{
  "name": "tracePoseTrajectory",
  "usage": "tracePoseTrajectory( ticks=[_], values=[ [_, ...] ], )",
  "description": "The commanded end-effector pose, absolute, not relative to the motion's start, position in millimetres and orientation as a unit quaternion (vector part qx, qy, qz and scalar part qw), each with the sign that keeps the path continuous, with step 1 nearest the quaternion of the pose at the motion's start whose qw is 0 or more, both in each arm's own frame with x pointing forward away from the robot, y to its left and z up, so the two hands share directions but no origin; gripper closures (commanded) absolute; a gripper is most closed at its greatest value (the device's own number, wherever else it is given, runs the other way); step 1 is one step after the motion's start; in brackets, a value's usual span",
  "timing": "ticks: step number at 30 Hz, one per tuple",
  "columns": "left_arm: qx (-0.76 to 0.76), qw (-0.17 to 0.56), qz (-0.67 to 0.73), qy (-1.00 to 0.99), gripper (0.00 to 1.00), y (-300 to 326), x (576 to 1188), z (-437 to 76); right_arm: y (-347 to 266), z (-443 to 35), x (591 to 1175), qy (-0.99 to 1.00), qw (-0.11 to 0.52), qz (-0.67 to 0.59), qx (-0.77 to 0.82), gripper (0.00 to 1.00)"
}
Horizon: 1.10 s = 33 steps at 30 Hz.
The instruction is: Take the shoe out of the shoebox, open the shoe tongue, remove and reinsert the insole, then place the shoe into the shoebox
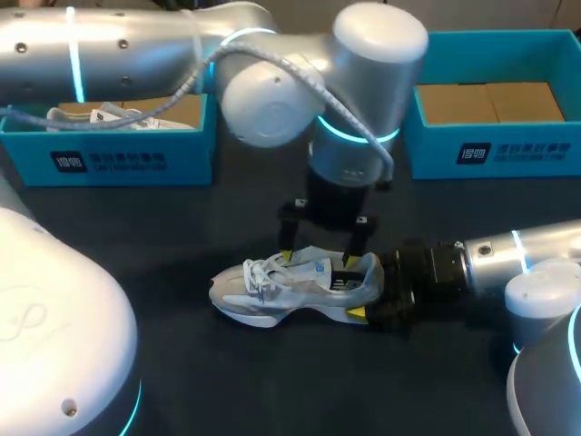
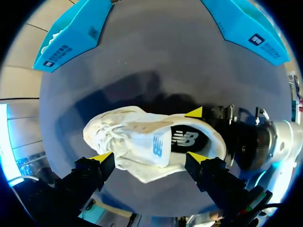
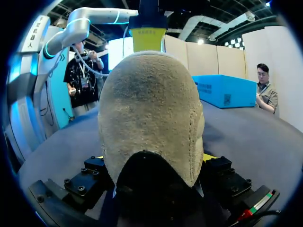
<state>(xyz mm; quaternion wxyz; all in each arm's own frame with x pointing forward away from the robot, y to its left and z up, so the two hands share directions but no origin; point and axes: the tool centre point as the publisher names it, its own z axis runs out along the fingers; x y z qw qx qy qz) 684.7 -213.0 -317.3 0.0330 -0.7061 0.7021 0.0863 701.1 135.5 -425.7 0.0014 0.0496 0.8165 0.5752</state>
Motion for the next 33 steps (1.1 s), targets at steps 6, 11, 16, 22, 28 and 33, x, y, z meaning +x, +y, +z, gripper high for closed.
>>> tracePoseTrajectory(
  ticks=[6, 11, 16, 22, 28, 33],
  values=[
    [-0.698, 0.058, 0.123, 0.703, 0.00, -217, 689, -337, 139, -428, 700, 0.818, 0.002, 0.574, 0.050, 1.00],
    [-0.697, 0.066, 0.134, 0.702, 0.00, -213, 689, -344, 139, -428, 700, 0.818, 0.002, 0.574, 0.050, 1.00],
    [-0.695, 0.076, 0.149, 0.699, 0.00, -209, 688, -351, 139, -428, 700, 0.818, 0.002, 0.574, 0.050, 1.00],
    [-0.697, 0.090, 0.172, 0.691, 0.00, -206, 687, -356, 139, -428, 700, 0.818, 0.002, 0.574, 0.050, 1.00],
    [-0.698, 0.110, 0.189, 0.682, 0.00, -202, 687, -356, 139, -428, 700, 0.818, 0.002, 0.574, 0.050, 1.00],
    [-0.697, 0.119, 0.201, 0.677, 0.04, -196, 687, -351, 139, -428, 700, 0.818, 0.002, 0.574, 0.050, 1.00]
  ],
)
